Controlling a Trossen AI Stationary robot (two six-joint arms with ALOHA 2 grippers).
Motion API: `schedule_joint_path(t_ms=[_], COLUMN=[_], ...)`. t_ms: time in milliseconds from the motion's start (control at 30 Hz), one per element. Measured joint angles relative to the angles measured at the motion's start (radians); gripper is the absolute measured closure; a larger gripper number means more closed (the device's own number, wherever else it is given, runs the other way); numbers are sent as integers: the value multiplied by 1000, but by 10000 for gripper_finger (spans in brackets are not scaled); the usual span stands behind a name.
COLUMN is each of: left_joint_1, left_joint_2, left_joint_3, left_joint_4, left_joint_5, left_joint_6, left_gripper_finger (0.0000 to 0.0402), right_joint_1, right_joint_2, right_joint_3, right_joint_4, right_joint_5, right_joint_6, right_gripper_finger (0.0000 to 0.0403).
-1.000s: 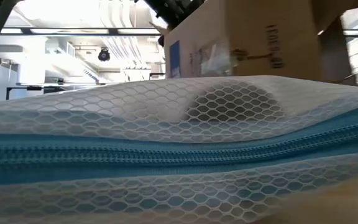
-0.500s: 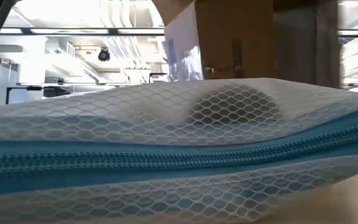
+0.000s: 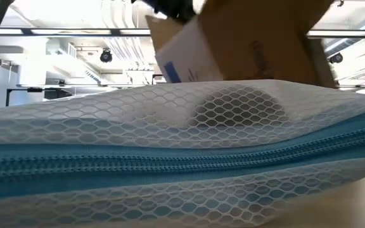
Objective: Unpack boxes
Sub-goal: Break down the box until it is fully flat
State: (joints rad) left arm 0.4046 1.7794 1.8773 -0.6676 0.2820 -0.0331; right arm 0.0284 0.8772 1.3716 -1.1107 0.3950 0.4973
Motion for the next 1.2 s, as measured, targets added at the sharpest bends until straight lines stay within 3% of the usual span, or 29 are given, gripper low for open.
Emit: schedule_joint_path(t_ms=[167,533,767,867,1033,1200], left_joint_1=[11,40,61,66,76,80], left_joint_2=[-54,-131,-128,-129,-129,-115], left_joint_3=[-115,-341,-386,-386,-395,-467], left_joint_4=[-193,-243,-443,-491,-448,-260], left_joint_5=[0,-99,-128,-190,-276,-284], left_joint_6=[38,77,189,212,214,194], left_gripper_finger=[401,401,401,401,401,401], right_joint_1=[0,0,0,0,0,0], right_joint_2=[0,62,126,159,216,288], right_joint_3=[-3,-51,-64,-64,-65,-66], right_joint_4=[0,1,3,39,97,102], right_joint_5=[0,-7,-55,-59,-63,-68], right_joint_6=[0,6,27,24,2,0], right_gripper_finger=[403,403,403,403,403,403])
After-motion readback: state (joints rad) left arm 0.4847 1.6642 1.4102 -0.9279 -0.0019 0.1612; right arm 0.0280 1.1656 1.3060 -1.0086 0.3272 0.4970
